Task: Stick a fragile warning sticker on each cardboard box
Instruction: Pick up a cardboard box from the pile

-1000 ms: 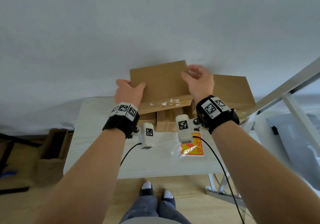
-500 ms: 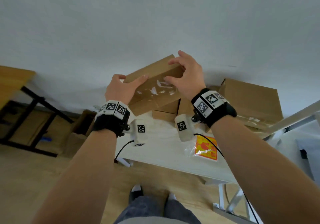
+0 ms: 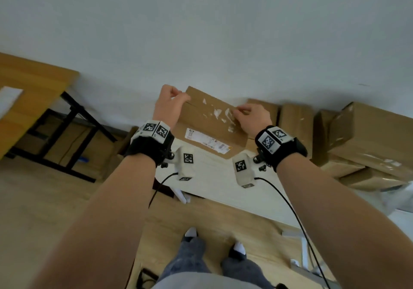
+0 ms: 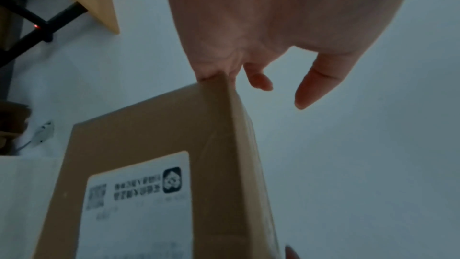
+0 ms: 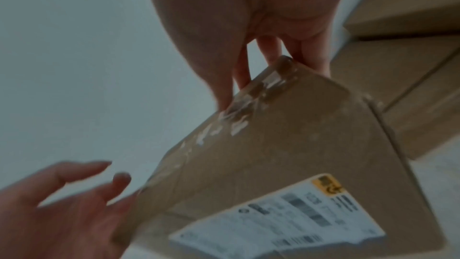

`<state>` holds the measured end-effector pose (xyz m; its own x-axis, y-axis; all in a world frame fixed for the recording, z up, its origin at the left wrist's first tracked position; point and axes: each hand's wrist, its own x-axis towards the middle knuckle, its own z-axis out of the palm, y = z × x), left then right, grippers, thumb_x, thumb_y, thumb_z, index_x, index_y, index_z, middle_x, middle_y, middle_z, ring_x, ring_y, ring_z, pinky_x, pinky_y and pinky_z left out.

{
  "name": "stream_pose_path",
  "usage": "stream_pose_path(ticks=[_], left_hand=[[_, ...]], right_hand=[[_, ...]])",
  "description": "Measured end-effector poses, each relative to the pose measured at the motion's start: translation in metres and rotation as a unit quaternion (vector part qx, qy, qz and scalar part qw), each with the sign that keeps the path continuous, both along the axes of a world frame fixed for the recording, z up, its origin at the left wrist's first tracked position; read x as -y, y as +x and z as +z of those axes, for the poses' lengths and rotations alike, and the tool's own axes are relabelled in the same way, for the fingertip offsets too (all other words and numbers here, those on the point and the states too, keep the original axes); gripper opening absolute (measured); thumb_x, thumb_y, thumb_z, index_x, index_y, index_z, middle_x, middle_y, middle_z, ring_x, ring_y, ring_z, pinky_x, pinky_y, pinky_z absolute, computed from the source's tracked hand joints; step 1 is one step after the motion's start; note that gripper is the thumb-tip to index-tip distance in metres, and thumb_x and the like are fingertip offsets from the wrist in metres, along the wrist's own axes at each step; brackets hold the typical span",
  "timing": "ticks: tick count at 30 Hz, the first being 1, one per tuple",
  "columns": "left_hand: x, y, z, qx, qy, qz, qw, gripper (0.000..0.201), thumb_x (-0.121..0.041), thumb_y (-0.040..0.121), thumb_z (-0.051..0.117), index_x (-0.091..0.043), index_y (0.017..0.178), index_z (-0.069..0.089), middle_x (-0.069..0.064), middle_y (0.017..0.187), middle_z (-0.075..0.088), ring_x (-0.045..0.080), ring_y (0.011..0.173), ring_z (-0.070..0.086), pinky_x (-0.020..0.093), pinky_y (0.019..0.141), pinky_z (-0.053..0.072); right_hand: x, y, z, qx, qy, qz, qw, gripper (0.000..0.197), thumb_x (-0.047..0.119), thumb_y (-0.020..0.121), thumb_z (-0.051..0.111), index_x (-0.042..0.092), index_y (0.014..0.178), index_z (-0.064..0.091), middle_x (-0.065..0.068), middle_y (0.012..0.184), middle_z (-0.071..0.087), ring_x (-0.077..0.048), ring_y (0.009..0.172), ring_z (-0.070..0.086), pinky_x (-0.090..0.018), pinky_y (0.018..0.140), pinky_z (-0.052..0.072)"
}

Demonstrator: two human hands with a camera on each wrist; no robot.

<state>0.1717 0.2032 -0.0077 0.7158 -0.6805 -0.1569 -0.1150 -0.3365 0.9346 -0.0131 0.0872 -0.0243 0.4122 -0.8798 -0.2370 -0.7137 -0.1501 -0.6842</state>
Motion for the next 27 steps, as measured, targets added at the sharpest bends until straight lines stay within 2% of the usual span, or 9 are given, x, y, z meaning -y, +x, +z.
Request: stream_pose_path(ticks=[3, 6, 9, 14, 17, 20, 24, 26, 27], left_hand=[[0.011, 0.012, -0.003, -0.002, 0.013, -0.016, 1.000, 0.018, -0.022, 0.088, 0.058, -0.014, 0.095, 0.043, -0.004, 0.085, 0.044, 0.013, 0.078, 0.044, 0.028, 0.066, 0.035], [0.023, 0.017, -0.007, -0.004, 0.024, -0.031, 0.999, 0.016, -0.017, 0.086, 0.057, -0.013, 0.093, 0.043, -0.003, 0.084, 0.043, 0.012, 0.074, 0.042, 0.028, 0.065, 0.033], [0.035, 0.016, -0.009, -0.017, 0.013, -0.055, 0.998, 0.016, -0.012, 0.084, 0.058, -0.013, 0.095, 0.045, -0.001, 0.095, 0.050, 0.013, 0.081, 0.047, 0.028, 0.069, 0.037], [0.046, 0.015, -0.015, 0.072, 0.026, -0.208, 0.975, 0.060, -0.031, 0.080, 0.074, -0.029, 0.133, 0.047, -0.011, 0.141, 0.045, 0.010, 0.126, 0.044, 0.026, 0.097, 0.037], [0.051, 0.019, -0.022, 0.199, 0.105, -0.309, 0.924, 0.106, -0.057, 0.064, 0.083, -0.033, 0.151, 0.026, -0.011, 0.158, 0.028, 0.012, 0.142, 0.030, 0.034, 0.113, 0.028], [0.054, 0.027, -0.035, 0.236, 0.214, -0.361, 0.876, 0.137, -0.070, 0.044, 0.083, -0.036, 0.155, 0.010, -0.007, 0.163, 0.015, 0.020, 0.147, 0.025, 0.050, 0.117, 0.027], [0.050, 0.021, -0.051, 0.344, 0.344, -0.404, 0.775, 0.137, -0.079, 0.044, 0.077, -0.039, 0.154, 0.006, -0.004, 0.163, 0.016, 0.031, 0.148, 0.018, 0.061, 0.118, 0.011], [0.047, 0.013, -0.055, 0.303, 0.318, -0.419, 0.794, 0.129, -0.070, 0.051, 0.081, -0.036, 0.155, 0.012, -0.004, 0.158, 0.030, 0.028, 0.147, 0.023, 0.057, 0.120, 0.007], [0.046, 0.010, -0.059, 0.236, 0.297, -0.423, 0.823, 0.126, -0.065, 0.052, 0.084, -0.034, 0.154, 0.016, -0.003, 0.153, 0.040, 0.026, 0.141, 0.035, 0.053, 0.119, 0.017]], right_hand=[[-0.018, 0.011, -0.021, -0.006, 0.061, 0.066, 0.996, 0.105, 0.073, 0.061, 0.074, 0.019, 0.144, 0.039, 0.004, 0.134, 0.049, -0.016, 0.121, 0.051, -0.030, 0.099, 0.043], [-0.032, 0.018, -0.046, -0.090, 0.072, 0.093, 0.989, 0.146, 0.074, 0.033, 0.083, 0.032, 0.151, 0.008, -0.007, 0.150, 0.023, -0.034, 0.132, 0.039, -0.054, 0.106, 0.041], [-0.036, 0.017, -0.067, -0.105, 0.047, 0.042, 0.993, 0.136, 0.040, 0.048, 0.092, 0.036, 0.150, 0.003, -0.008, 0.140, 0.022, -0.039, 0.127, 0.040, -0.053, 0.104, 0.043], [-0.024, 0.009, -0.073, -0.010, 0.065, -0.008, 0.998, 0.128, 0.031, 0.048, 0.092, 0.033, 0.150, 0.016, -0.004, 0.139, 0.031, -0.028, 0.127, 0.042, -0.049, 0.102, 0.046], [-0.006, 0.005, -0.058, 0.051, 0.048, -0.024, 0.997, 0.126, 0.036, 0.041, 0.094, 0.032, 0.146, 0.025, -0.002, 0.142, 0.035, -0.024, 0.130, 0.040, -0.050, 0.106, 0.042], [0.012, 0.004, -0.039, 0.075, 0.059, 0.007, 0.995, 0.126, 0.047, 0.031, 0.092, 0.038, 0.140, 0.029, -0.001, 0.138, 0.043, -0.022, 0.124, 0.048, -0.048, 0.103, 0.046], [0.025, 0.008, -0.019, 0.056, 0.065, 0.112, 0.990, 0.111, 0.028, 0.047, 0.095, 0.029, 0.141, 0.036, 0.002, 0.126, 0.051, -0.015, 0.109, 0.056, -0.030, 0.094, 0.050], [0.024, 0.015, -0.014, 0.056, 0.050, 0.153, 0.985, 0.104, 0.024, 0.050, 0.094, 0.029, 0.140, 0.040, 0.003, 0.125, 0.053, -0.013, 0.109, 0.056, -0.018, 0.086, 0.045], [0.023, 0.019, -0.013, 0.069, 0.047, 0.159, 0.984, 0.101, 0.024, 0.052, 0.093, 0.031, 0.139, 0.042, 0.003, 0.127, 0.054, -0.012, 0.112, 0.055, -0.019, 0.088, 0.045]])
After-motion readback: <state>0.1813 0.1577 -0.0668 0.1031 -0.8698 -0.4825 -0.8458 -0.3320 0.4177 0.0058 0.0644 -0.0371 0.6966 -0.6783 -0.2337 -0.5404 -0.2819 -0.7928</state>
